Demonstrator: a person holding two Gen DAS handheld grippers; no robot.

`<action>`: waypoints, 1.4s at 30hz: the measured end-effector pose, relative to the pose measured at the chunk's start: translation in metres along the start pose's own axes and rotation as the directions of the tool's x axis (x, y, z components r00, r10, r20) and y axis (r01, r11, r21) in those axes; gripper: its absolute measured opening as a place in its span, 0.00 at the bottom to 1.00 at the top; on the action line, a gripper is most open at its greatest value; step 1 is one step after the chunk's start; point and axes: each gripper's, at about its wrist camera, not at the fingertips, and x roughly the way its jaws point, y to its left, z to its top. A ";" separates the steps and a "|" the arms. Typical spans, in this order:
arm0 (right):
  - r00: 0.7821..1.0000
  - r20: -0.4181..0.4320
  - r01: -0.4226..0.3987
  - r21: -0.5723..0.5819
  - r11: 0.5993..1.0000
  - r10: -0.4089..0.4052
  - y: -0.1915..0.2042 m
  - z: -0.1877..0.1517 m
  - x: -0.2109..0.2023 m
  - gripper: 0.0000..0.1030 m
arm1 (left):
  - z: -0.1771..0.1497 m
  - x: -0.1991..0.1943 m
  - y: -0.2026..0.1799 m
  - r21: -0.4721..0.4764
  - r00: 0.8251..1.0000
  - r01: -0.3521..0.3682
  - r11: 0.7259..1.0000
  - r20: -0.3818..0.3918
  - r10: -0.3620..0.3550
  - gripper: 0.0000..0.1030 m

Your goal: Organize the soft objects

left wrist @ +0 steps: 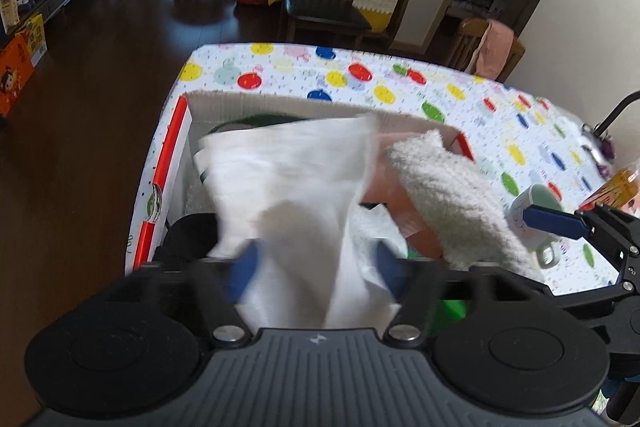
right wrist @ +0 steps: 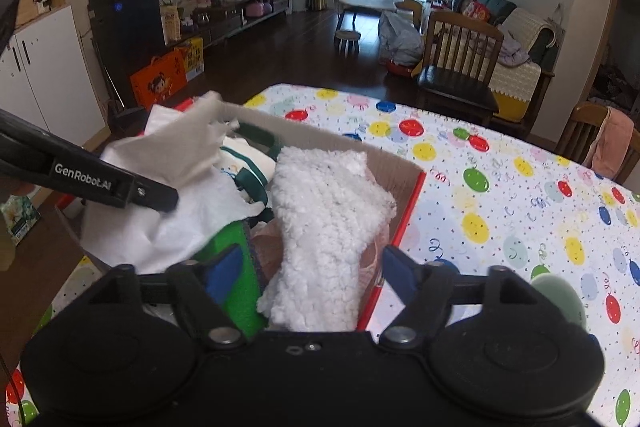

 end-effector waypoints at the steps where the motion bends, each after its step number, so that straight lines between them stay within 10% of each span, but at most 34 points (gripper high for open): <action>1: 1.000 0.007 -0.002 0.001 1.000 0.002 -0.001 -0.001 -0.004 0.78 | -0.001 -0.003 0.000 0.001 1.000 -0.001 1.000 0.011 0.001 0.73; 25: 0.950 0.291 -0.161 0.136 0.978 0.116 -0.009 -0.005 -0.120 1.00 | -0.033 -0.114 -0.038 0.112 0.963 0.000 0.994 0.269 -0.030 0.83; 42: 0.920 0.391 -0.109 0.267 0.957 -0.004 -0.007 -0.042 -0.161 1.00 | -0.064 -0.145 -0.072 0.183 0.939 0.015 0.983 0.335 -0.076 0.99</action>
